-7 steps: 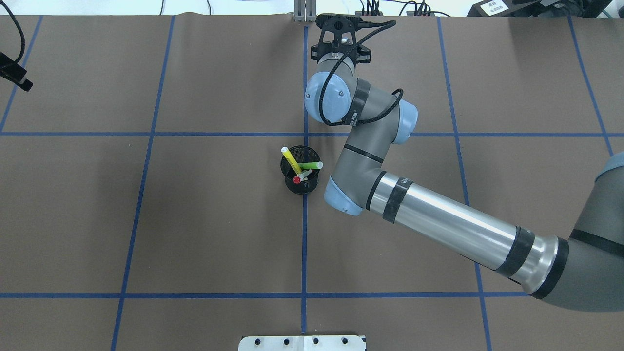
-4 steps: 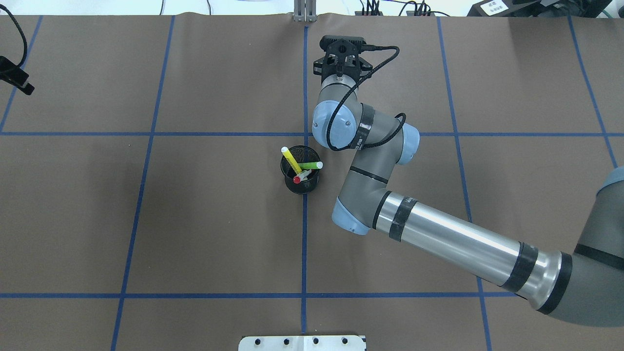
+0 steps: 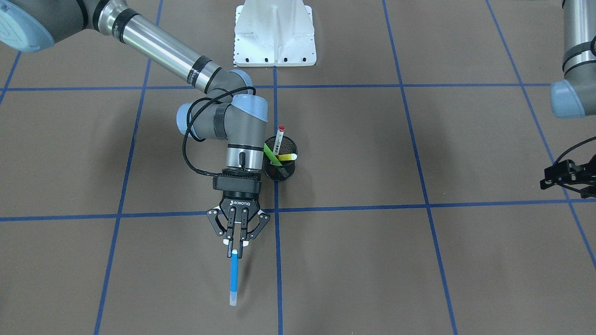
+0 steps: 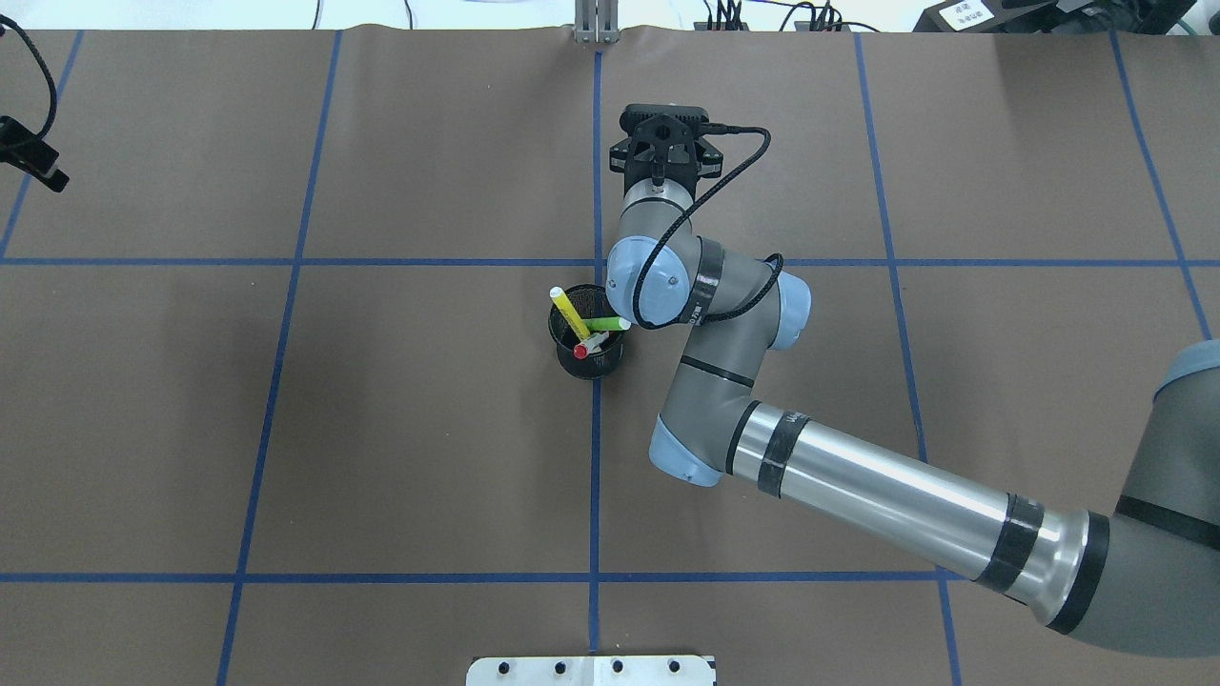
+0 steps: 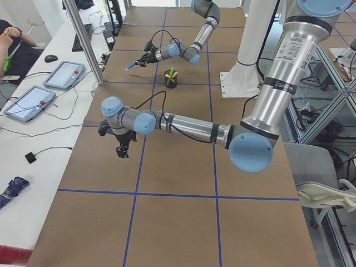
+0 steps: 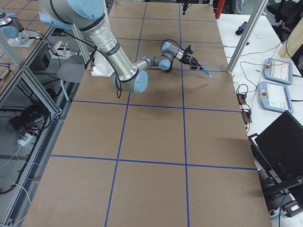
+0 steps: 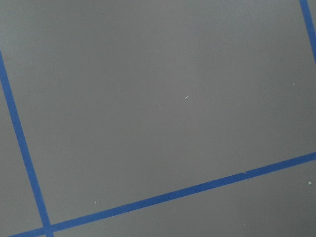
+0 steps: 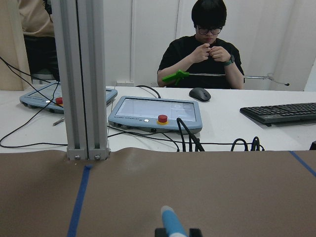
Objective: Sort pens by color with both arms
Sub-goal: 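Carry the blue highlighter farther from the robot and set it down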
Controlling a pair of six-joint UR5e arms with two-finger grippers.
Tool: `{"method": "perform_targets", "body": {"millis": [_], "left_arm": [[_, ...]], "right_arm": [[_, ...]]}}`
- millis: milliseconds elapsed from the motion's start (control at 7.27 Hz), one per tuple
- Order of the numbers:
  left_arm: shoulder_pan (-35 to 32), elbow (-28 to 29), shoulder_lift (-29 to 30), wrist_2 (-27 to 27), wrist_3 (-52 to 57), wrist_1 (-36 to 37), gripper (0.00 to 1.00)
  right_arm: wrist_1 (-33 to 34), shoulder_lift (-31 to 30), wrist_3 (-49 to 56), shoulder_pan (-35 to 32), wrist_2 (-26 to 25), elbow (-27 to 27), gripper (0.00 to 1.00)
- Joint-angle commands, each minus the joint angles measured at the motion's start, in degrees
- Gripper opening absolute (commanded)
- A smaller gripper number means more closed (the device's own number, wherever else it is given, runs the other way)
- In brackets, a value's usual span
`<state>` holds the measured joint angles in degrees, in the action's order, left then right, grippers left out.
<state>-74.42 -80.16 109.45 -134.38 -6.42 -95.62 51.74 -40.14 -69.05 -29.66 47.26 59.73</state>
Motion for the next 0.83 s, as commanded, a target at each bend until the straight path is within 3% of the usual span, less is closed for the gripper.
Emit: {"method": "perform_targets", "body": {"millis": [0, 275, 413, 550, 688], "left_arm": [[0.06, 0.09, 0.32, 0.0, -0.09, 0.0, 1.0], [0.06, 0.09, 0.41, 0.0, -0.88, 0.0, 1.0], [0.15, 0.09, 0.41, 0.0, -0.88, 0.0, 1.0], [0.15, 0.09, 0.41, 0.0, -0.88, 0.0, 1.0], [0.06, 0.09, 0.41, 0.0, -0.88, 0.0, 1.0]], "right_arm": [[-5.13, -0.2, -0.03, 0.12, 0.47, -3.02, 0.0], [-6.65, -0.11, -0.03, 0.12, 0.64, -4.1, 0.0], [-6.65, 0.06, -0.03, 0.12, 0.81, -4.01, 0.26], [-6.65, 0.06, -0.03, 0.12, 1.07, -3.92, 0.99], [-6.65, 0.15, 0.23, 0.12, 2.3, -3.31, 1.0]]}}
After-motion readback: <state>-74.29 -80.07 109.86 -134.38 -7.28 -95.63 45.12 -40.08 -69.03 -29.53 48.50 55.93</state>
